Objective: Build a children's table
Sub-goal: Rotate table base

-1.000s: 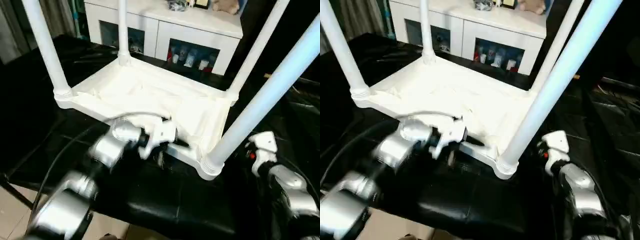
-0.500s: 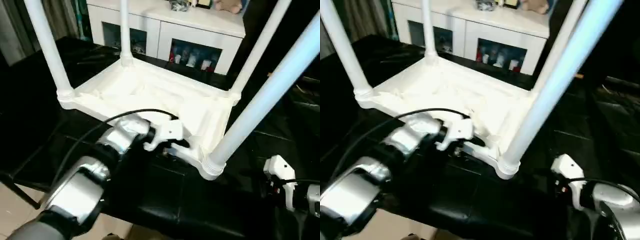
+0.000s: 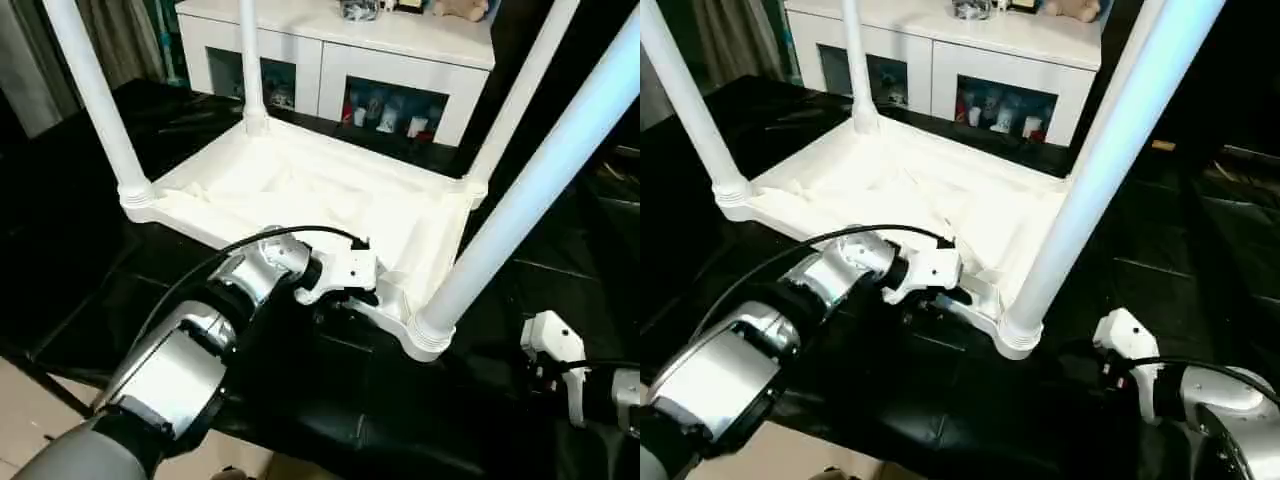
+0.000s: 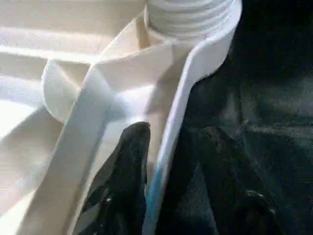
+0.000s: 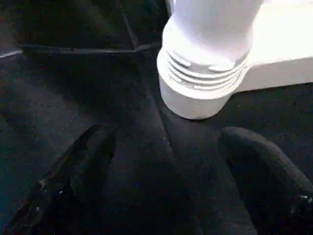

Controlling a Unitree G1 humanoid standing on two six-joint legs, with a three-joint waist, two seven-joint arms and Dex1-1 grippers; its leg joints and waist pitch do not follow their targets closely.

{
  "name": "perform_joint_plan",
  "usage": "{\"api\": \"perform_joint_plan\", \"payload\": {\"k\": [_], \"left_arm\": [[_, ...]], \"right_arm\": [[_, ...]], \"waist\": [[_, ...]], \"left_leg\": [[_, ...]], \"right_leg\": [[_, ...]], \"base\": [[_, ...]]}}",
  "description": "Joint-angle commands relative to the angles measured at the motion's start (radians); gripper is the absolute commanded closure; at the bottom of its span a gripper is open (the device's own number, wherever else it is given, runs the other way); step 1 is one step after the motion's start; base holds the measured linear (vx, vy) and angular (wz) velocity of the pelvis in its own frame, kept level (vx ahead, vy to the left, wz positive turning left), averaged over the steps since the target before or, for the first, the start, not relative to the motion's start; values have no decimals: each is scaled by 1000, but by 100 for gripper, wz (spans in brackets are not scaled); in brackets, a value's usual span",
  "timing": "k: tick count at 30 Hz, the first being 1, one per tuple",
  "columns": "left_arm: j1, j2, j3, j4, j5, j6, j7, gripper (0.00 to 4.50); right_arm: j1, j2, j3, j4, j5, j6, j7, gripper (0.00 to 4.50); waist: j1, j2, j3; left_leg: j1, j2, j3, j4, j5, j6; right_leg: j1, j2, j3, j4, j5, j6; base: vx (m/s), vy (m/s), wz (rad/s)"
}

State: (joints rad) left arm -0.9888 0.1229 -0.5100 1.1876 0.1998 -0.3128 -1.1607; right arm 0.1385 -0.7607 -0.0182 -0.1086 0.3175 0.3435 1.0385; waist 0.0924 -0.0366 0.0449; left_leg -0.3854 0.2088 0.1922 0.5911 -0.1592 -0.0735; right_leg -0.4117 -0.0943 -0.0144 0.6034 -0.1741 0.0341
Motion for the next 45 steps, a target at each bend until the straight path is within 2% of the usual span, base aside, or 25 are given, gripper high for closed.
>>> {"api": "perform_joint_plan", "payload": {"k": [1, 7, 8, 12, 21, 22, 25, 26, 27, 28, 29, 30, 31, 32, 34, 35, 36, 37, 38, 40, 41, 42, 43, 44, 45], "left_arm": [[-17, -6, -24, 27, 42, -2, 32, 307], [-22, -12, -14, 66, 63, 89, 71, 337], [-23, -14, -13, 78, 68, 119, 62, 357], [-25, -17, -8, 95, 82, 162, 57, 369], [-32, -13, 54, 78, 30, 377, 13, 399], [-23, -5, 64, 67, 22, 399, 13, 401], [27, 29, 89, 12, 13, 456, 39, 411], [48, 40, 98, -16, 7, 473, 39, 420], [52, 42, 99, -23, 6, 474, 41, 420], [59, 45, 102, -33, 6, 476, 44, 424], [84, 55, 109, -76, 0, 490, 45, 428], [109, 65, 116, -125, -5, 513, 44, 433], [148, 76, 125, -196, -13, 540, 42, 437], [197, 85, 136, -288, -20, 590, 56, 440], [224, 90, 141, -342, -24, 605, 59, 447], [236, 92, 142, -368, -25, 611, 60, 449], [259, 94, 148, -410, -30, 619, 72, 450], [273, 95, 152, -438, -32, 625, 82, 450], [304, 93, 164, -480, -49, 589, 86, 450], [317, 92, 171, -497, -57, 579, 89, 450], [343, 96, 173, -524, -67, 511, 84, 450], [384, 108, 167, -563, -88, 428, 47, 450], [397, 111, 164, -580, -92, 416, 38, 450], [405, 113, 163, -589, -98, 421, 24, 450], [405, 113, 163, -589, -98, 421, 24, 450]], "right_arm": [[15, -18, 11, -29, -6, 12, -13, 70], [21, -9, 19, -40, -15, 24, -21, 70], [16, -6, 22, -36, -20, 26, -23, 70], [8, -8, 29, -35, -21, 30, -25, 70], [-37, 10, 21, 15, -57, -1, -74, 70], [-49, 20, 19, 30, -66, -14, -92, 70], [-84, 61, 11, 64, -72, -34, -143, 70], [-98, 76, 8, 77, -74, -39, -160, 70], [-100, 78, 8, 79, -73, -38, -161, 70], [-104, 82, 8, 82, -72, -36, -163, 70], [-114, 95, 10, 90, -67, -35, -169, 70], [-124, 108, 12, 97, -65, -36, -175, 70], [-137, 126, 15, 106, -62, -39, -184, 70], [-158, 160, 13, 122, -51, -27, -206, 70], [-171, 176, 16, 134, -50, -24, -218, 70], [-177, 183, 18, 141, -51, -24, -222, 70], [-187, 195, 25, 155, -60, -31, -235, 70], [-192, 202, 30, 164, -67, -37, -244, 70], [-203, 214, 48, 181, -83, -64, -249, 70], [-209, 220, 57, 189, -90, -74, -252, 70], [-215, 231, 65, 196, -97, -93, -247, 70], [-220, 244, 77, 215, -113, -136, -240, 70], [-221, 247, 80, 222, -118, -148, -238, 70], [-223, 252, 82, 231, -120, -161, -235, 70], [-223, 252, 82, 231, -120, -161, -235, 70]], "waist": [[3, -10, -56], [1, -10, -55], [1, -13, -55], [-3, -19, -53], [-17, -25, -50], [-20, -24, -49], [-28, -37, -51], [-32, -34, -49], [-36, -39, -50], [-35, -35, -51], [-37, -45, -49], [-38, -37, -48], [-42, -42, -47], [-44, -48, -46], [-48, -52, -46], [-44, -49, -48], [-45, -53, -51], [-48, -56, -47], [-47, -59, -48], [-48, -59, -47], [-48, -65, -49], [-46, -66, -49], [-47, -71, -51], [-44, -66, -51], [-44, -66, -51]], "left_leg": [[17, 16, -11, -71, -362, 55], [16, 15, -11, -72, -358, 56], [16, 15, -12, -72, -355, 55], [15, 16, -12, -74, -363, 58], [11, 10, -13, -73, -356, 56], [12, 11, -13, -73, -360, 57], [3, 9, -16, -75, -341, 62], [4, 9, -15, -76, -342, 63], [5, 7, -13, -74, -345, 65], [8, 10, -14, -75, -346, 66], [9, 11, -11, -74, -354, 69], [5, 14, -16, -80, -349, 66], [2, 13, -16, -81, -350, 66], [6, 14, -14, -81, -364, 62], [9, 14, -15, -81, -374, 55], [14, 17, -15, -81, -381, 51], [13, 17, -16, -82, -372, 46], [11, 17, -15, -84, -373, 46], [15, 16, -13, -82, -383, 47], [12, 14, -12, -83, -378, 47], [15, 14, -10, -80, -377, 49], [9, 14, -12, -82, -367, 52], [5, 14, -12, -82, -359, 53], [13, 17, -8, -82, -351, 56], [13, 17, -8, -82, -351, 56]], "right_leg": [[44, -33, 10, -85, -274, -202], [42, -34, 10, -89, -320, -184], [42, -34, 9, -88, -324, -184], [41, -35, 8, -93, -354, -178], [38, -38, 5, -98, -426, -164], [37, -39, 6, -100, -440, -161], [42, -38, 1, -98, -449, -153], [39, -37, 1, -99, -446, -155], [39, -35, 1, -101, -448, -157], [38, -36, 2, -100, -441, -161], [34, -33, 3, -102, -445, -159], [39, -37, 3, -96, -429, -167], [37, -35, 2, -95, -437, -165], [33, -34, 1, -100, -458, -159], [29, -34, 2, -102, -480, -153], [27, -35, 4, -101, -482, -152], [31, -36, 6, -96, -463, -151], [29, -34, 6, -99, -457, -151], [26, -32, 5, -102, -467, -145], [26, -32, 6, -102, -467, -138], [24, -32, 7, -103, -469, -133], [27, -35, 7, -103, -465, -127], [30, -36, 7, -100, -461, -123], [22, -32, 10, -100, -440, -123], [22, -32, 10, -100, -440, -123]], "base": [[0, 0, 0], [0, 0, 0], [0, 0, 0], [0, 0, 0], [0, 0, 0], [0, 0, 0], [0, 0, 0], [0, 0, 0], [0, 0, 0], [0, 0, 0], [0, 0, 0], [0, 0, 0], [0, 0, 0], [0, 0, 0], [0, 0, 0], [0, 0, 0], [0, 0, 0], [0, 0, 0], [0, 0, 0], [0, 0, 0], [0, 0, 0], [0, 0, 0], [0, 0, 0], [0, 0, 0], [0, 0, 0]]}}
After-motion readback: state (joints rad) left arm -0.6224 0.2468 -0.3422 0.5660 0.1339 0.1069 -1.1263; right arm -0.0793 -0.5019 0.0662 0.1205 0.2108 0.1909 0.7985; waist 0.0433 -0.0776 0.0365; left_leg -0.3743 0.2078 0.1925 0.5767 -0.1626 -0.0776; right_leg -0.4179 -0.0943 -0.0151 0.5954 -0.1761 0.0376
